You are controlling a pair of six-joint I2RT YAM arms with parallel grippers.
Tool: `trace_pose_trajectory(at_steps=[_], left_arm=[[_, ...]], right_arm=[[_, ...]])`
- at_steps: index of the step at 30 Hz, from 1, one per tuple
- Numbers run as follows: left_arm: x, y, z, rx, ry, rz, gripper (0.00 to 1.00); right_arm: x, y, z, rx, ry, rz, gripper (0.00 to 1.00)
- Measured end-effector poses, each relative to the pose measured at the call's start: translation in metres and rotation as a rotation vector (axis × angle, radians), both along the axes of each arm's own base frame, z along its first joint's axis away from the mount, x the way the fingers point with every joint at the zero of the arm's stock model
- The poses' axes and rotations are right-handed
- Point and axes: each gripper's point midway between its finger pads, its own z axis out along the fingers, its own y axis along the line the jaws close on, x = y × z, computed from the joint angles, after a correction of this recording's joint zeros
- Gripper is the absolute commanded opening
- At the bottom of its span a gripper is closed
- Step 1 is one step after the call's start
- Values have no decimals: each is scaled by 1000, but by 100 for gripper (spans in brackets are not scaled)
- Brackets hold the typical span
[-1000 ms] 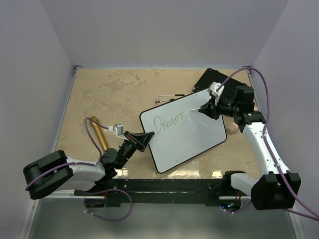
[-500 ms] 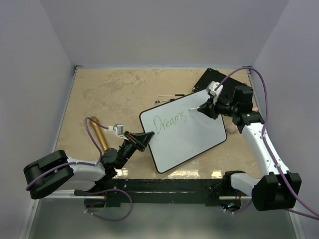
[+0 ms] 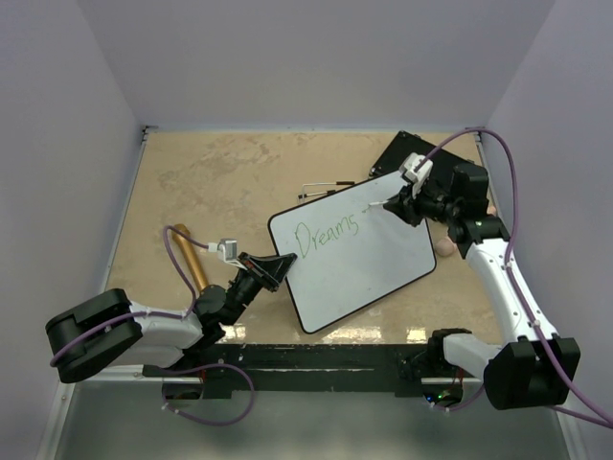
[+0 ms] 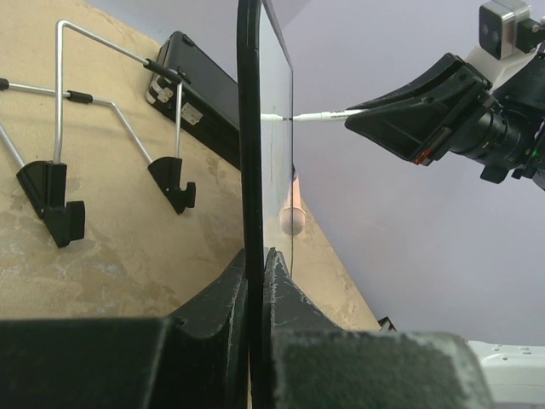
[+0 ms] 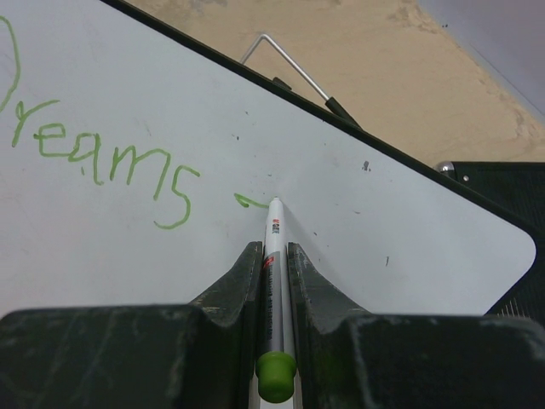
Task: Write a sentence on the whiteboard
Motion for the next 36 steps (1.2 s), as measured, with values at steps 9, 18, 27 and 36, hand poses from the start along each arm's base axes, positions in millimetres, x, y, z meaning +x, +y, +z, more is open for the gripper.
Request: trace_pose_trajectory(at_steps=[9, 18, 27, 36], left_arm=[[-1, -1, -1, 5, -2, -8, 0], [0, -1, -2, 6, 4, -6, 0], [0, -1, -3, 3, 8, -4, 0], [0, -1, -3, 4, 7, -7, 0]], right_arm=[[1, 4, 11, 18, -44, 23, 0], [3, 5, 1, 11, -18, 31, 0], [-10, 2, -11, -32, 19, 56, 0], [-25, -2, -22, -75, 61, 76, 0]])
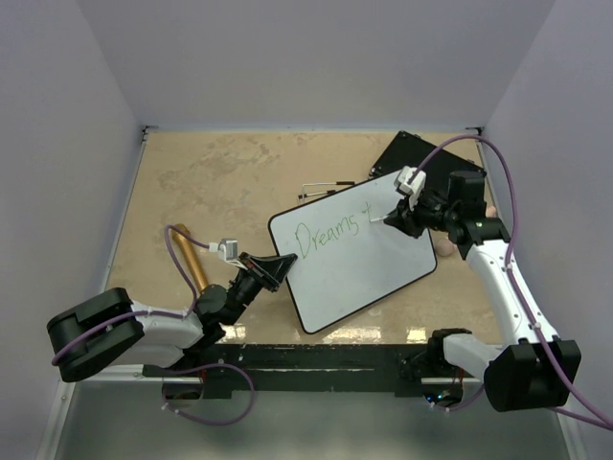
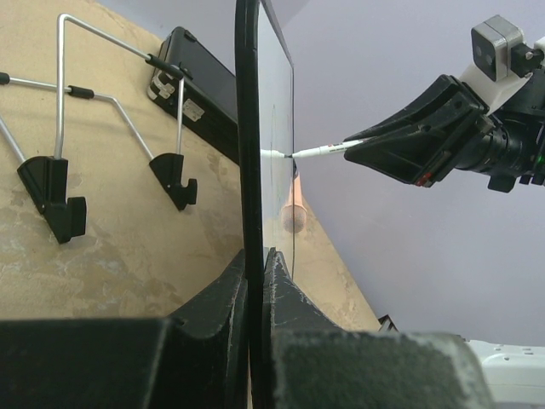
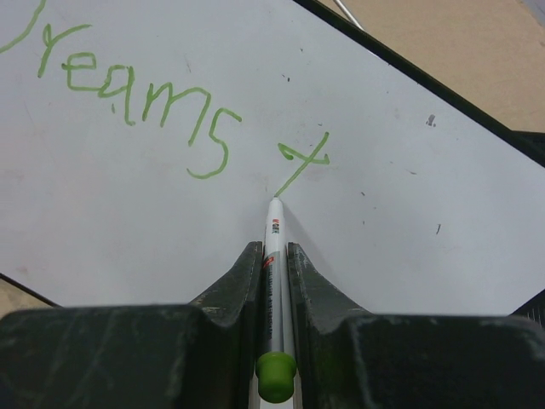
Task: Write a sentence on the whiteboard
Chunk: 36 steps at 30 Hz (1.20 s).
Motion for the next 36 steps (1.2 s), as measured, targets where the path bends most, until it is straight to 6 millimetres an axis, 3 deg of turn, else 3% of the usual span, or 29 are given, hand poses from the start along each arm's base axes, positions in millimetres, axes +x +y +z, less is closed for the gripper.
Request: trace_pose_trajectory(at_steps=[14, 26, 36], left_arm=[[-1, -1, 0, 1, -2, -4, 0], [-1, -1, 0, 1, -2, -6, 0], [1, 0, -1, 1, 4, 0, 0]], right_arm=[[10, -7, 19, 14, -56, -93, 0], [26, -13, 15, 9, -56, -149, 0], [24, -5, 12, 32, -40, -101, 0]])
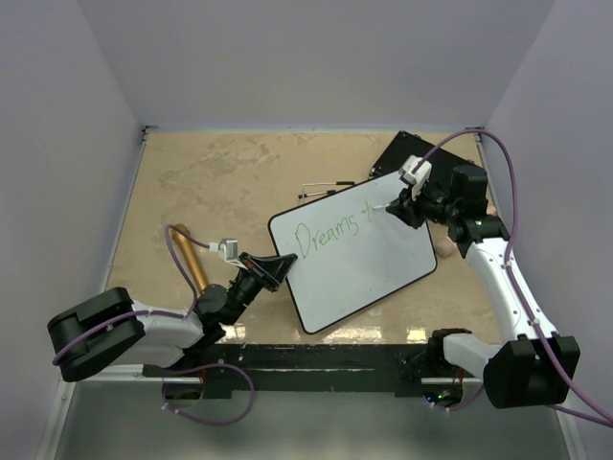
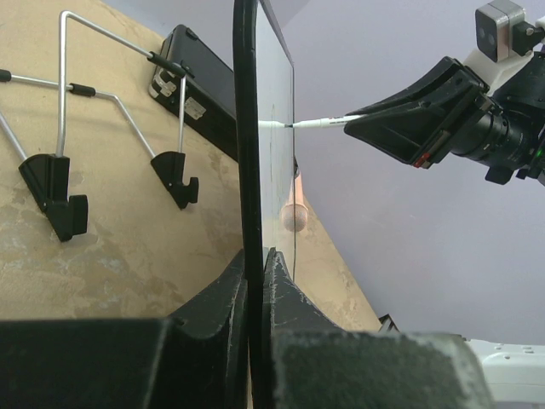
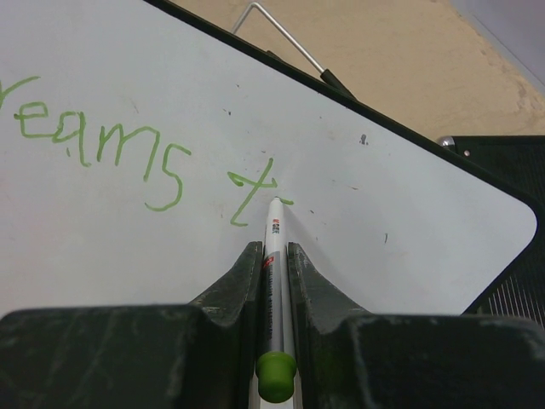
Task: Write a sentence on the whiteboard
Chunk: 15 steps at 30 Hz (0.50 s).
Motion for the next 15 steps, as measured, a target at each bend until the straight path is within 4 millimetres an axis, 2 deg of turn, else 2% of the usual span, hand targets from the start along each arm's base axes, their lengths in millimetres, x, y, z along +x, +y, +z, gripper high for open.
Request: trace_pose_trajectory(at_steps=[15], left_arm=[[0, 0, 0, 0, 1, 3, 0]], right_arm=[[-11, 0, -11, -33, 32, 42, 0]])
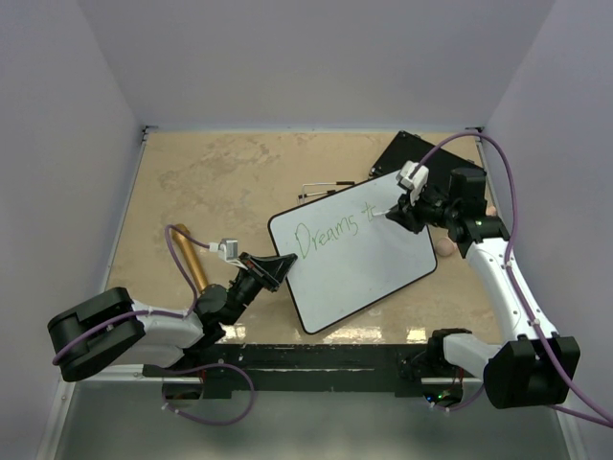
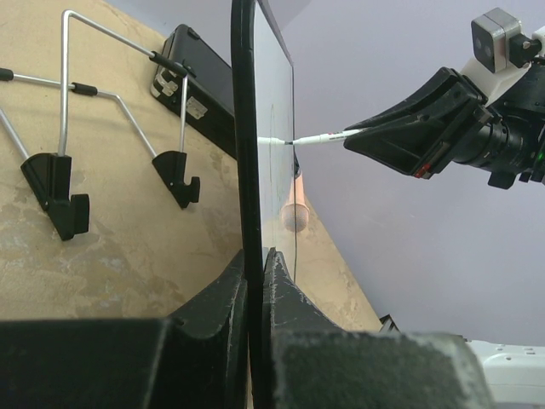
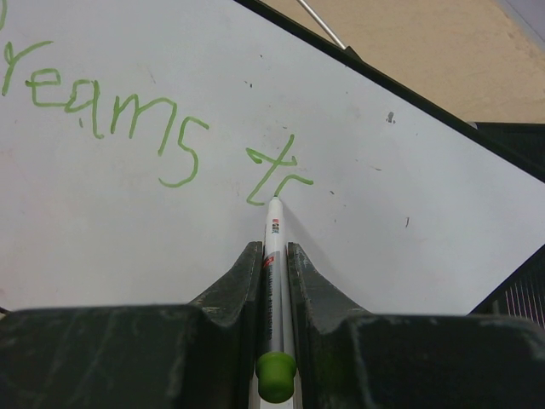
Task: Write a sentence on the whiteboard
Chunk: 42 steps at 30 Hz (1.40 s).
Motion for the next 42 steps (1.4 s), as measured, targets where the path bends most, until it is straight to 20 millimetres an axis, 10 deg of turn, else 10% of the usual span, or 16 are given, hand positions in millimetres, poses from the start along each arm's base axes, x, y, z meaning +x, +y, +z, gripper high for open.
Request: trace_pose_trajectory(at_steps=[42], left_arm=[[0, 0, 0, -1, 2, 1, 0]], right_arm=[[8, -8, -1, -35, -10, -47, 0]])
